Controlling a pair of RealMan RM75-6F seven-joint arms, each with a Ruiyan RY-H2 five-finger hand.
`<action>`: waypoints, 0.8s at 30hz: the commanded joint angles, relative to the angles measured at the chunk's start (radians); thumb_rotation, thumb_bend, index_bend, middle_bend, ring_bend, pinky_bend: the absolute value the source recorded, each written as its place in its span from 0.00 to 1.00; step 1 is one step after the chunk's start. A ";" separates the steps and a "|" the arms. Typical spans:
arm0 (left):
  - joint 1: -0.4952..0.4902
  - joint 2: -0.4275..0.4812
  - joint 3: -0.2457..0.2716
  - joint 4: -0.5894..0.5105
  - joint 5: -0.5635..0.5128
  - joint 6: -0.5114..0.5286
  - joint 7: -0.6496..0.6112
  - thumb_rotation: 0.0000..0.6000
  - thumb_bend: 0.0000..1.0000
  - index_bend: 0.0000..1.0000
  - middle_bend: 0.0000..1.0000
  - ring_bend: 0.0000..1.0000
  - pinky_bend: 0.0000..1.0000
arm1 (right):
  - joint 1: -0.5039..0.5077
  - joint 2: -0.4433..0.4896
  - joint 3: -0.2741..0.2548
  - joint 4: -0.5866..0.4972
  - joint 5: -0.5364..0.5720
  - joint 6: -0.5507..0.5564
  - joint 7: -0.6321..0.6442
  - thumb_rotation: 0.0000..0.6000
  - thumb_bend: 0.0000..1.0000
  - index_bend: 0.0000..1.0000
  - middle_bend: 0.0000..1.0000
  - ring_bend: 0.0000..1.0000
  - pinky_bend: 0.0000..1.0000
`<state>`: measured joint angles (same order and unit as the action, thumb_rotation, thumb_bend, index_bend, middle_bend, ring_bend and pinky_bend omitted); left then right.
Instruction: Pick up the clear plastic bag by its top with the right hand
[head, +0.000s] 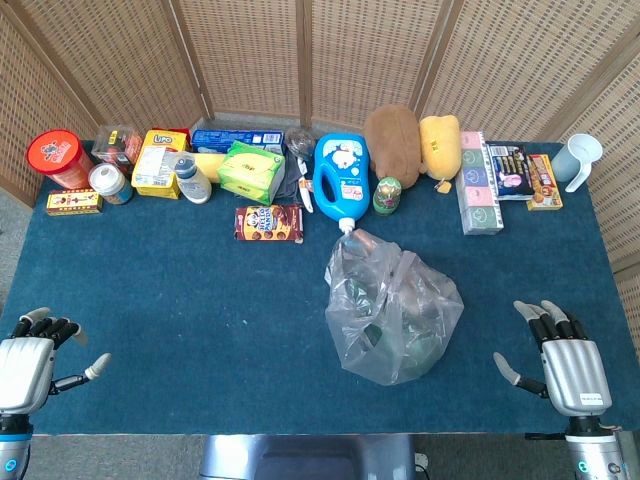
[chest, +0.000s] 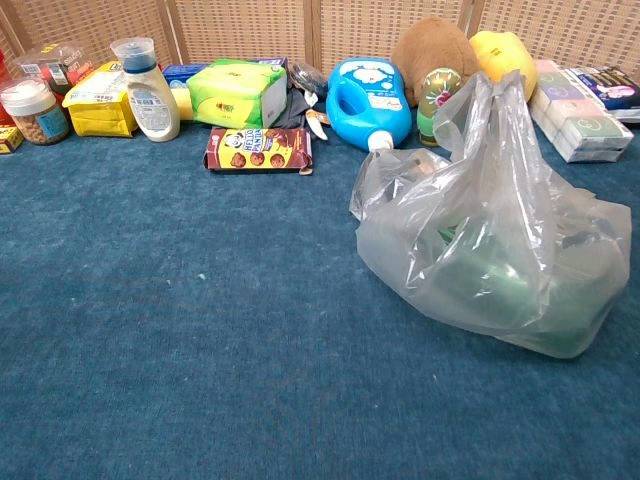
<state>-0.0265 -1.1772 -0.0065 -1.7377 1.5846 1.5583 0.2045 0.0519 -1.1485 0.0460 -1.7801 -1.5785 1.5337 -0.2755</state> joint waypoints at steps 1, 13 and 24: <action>0.000 -0.001 0.000 0.000 -0.002 -0.001 0.000 0.00 0.17 0.54 0.50 0.41 0.20 | 0.001 0.001 0.000 -0.001 0.001 -0.002 0.001 0.09 0.35 0.16 0.24 0.18 0.19; 0.002 0.004 -0.001 -0.002 0.002 0.008 -0.004 0.00 0.17 0.54 0.50 0.41 0.20 | 0.016 0.026 0.008 -0.025 0.002 -0.021 0.085 0.09 0.35 0.16 0.24 0.18 0.20; -0.003 0.013 -0.007 -0.011 0.000 0.005 0.009 0.00 0.17 0.54 0.50 0.41 0.20 | 0.090 0.085 0.028 -0.086 0.041 -0.150 0.343 0.09 0.35 0.16 0.24 0.18 0.24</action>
<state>-0.0297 -1.1649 -0.0129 -1.7489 1.5850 1.5632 0.2136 0.1097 -1.0868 0.0670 -1.8437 -1.5561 1.4400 -0.0213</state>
